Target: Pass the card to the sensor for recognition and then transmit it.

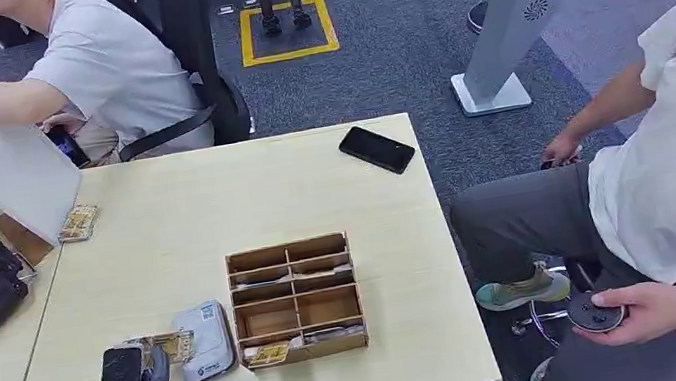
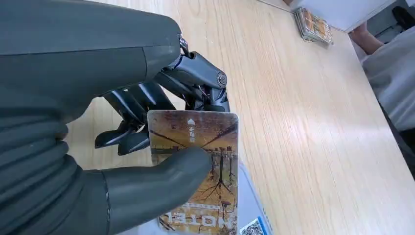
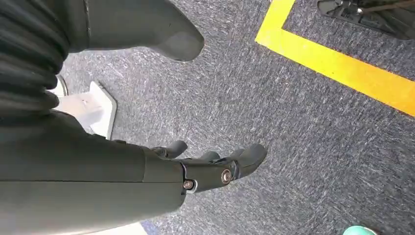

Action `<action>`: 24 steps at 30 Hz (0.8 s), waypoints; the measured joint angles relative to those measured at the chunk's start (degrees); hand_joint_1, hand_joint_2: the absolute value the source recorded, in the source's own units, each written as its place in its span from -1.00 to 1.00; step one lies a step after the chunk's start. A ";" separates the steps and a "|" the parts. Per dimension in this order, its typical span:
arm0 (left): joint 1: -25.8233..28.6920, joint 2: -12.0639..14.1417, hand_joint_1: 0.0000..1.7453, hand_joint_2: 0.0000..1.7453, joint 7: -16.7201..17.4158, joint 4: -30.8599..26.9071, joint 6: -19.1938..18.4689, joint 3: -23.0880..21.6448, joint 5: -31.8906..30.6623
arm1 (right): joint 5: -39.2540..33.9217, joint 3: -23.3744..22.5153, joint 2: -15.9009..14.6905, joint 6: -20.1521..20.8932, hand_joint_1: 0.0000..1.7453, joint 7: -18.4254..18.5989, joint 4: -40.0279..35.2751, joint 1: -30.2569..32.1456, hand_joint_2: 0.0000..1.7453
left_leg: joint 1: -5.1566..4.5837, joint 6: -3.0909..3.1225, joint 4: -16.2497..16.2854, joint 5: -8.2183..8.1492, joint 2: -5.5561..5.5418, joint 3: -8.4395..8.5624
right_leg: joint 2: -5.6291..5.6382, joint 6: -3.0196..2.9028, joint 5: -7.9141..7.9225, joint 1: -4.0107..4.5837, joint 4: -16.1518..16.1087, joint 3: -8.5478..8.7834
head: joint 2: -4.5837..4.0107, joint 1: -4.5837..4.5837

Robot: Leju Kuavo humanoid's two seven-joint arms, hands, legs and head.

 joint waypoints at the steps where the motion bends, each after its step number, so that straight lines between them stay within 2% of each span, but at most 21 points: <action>1: -0.01 -0.04 1.00 1.00 -0.05 0.00 -0.05 -0.02 0.20 | 0.00 0.00 0.00 -0.04 -1.00 0.00 0.00 -0.01 1.00 | 0.00 0.00 0.00 0.00 0.00 0.00 | 0.00 0.00 0.00 0.00 0.00 0.00 | 0.00 0.00; 8: -0.25 -0.04 1.00 1.00 -0.07 0.00 -0.42 -0.35 1.66 | 0.15 0.00 0.07 -0.22 -1.00 0.02 -0.02 0.00 1.00 | 0.00 0.00 0.00 0.00 0.00 0.00 | 0.00 0.00 0.00 0.00 0.00 0.00 | 0.00 0.00; 24: -0.50 -0.07 1.00 1.00 0.63 0.07 -0.09 -1.99 -2.36 | 0.68 0.00 0.17 -0.63 -1.00 0.42 -0.02 -0.01 1.00 | 0.00 0.00 0.00 0.00 0.00 0.00 | 0.00 0.00 0.00 0.00 0.00 0.00 | 0.00 0.00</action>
